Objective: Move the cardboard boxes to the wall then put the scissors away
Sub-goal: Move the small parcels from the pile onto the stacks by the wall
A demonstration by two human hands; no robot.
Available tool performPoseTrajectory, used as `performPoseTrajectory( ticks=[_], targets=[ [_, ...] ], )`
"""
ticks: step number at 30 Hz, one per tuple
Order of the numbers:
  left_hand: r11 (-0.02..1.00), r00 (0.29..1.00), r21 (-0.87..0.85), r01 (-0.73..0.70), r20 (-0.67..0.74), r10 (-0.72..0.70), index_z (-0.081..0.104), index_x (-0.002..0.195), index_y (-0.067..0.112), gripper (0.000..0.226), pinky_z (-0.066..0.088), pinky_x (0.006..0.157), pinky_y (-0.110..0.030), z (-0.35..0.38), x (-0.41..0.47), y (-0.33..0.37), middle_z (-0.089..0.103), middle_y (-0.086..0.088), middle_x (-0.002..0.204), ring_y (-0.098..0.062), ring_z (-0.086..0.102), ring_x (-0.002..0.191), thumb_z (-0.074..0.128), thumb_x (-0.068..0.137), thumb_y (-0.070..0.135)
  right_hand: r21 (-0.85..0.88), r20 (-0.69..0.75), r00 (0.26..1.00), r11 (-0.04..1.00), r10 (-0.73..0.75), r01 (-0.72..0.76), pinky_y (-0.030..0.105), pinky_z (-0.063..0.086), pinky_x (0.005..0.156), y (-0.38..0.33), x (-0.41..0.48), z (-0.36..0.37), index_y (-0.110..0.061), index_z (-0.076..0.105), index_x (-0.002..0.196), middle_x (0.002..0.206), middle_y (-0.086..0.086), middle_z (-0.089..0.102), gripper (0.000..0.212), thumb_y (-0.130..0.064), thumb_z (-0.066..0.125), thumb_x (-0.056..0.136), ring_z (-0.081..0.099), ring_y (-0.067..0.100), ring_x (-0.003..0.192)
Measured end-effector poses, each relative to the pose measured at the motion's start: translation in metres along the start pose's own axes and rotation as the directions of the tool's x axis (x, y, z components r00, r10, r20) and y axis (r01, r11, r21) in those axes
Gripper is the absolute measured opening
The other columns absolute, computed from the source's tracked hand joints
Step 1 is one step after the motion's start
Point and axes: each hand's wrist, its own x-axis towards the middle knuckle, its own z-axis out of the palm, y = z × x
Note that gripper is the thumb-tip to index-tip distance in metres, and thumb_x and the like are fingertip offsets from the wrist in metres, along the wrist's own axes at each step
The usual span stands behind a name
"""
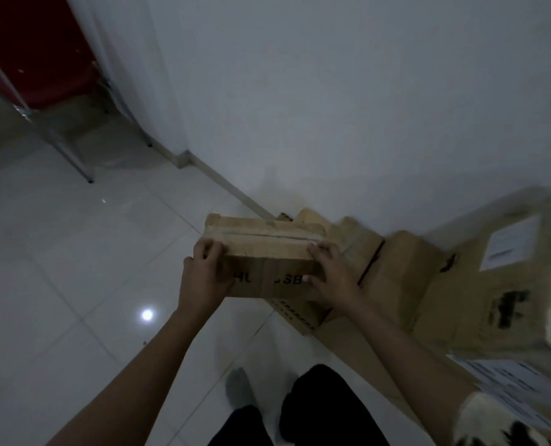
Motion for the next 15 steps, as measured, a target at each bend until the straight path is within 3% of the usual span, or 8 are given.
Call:
performPoseTrajectory(
  ticks=[5,9,15],
  targets=[
    [0.998,0.997,-0.038,-0.045,0.064,0.047,0.053,0.126,0.017,0.066,0.052,0.080,-0.048,0.039,0.055,-0.023,0.036,-0.017,0.143,-0.045,0.050,0.107,0.084,0.068,0.021,-0.059,0.015,1.000,0.998,-0.010,0.011,0.016,0.019,0.108,0.028,0.058,0.007,-0.014,0.029,0.151,0.155,0.009,0.018,0.065,-0.018,0.061,0.095,0.029,0.022,0.139],
    [0.994,0.992,-0.073,-0.080,0.091,0.086,0.044,0.129,0.020,0.078,0.052,0.085,-0.053,0.077,0.088,-0.043,0.030,-0.020,0.145,-0.045,0.046,0.115,0.087,0.064,0.029,-0.094,0.014,1.000,0.996,-0.007,0.008,0.029,0.027,0.114,0.053,0.103,0.021,-0.010,0.031,0.150,0.154,0.014,0.021,0.063,-0.017,0.061,0.095,0.031,0.029,0.138],
    [0.992,0.994,-0.111,-0.052,0.094,0.063,0.041,0.130,0.026,0.077,0.045,0.096,-0.060,0.130,0.126,-0.063,0.023,-0.015,0.148,-0.044,0.037,0.126,0.085,0.068,0.031,-0.132,0.078,0.997,0.991,-0.018,0.028,0.041,0.034,0.112,0.098,0.168,0.041,-0.013,0.028,0.152,0.154,0.015,0.021,0.067,-0.018,0.062,0.095,0.031,0.032,0.136]
  ],
)
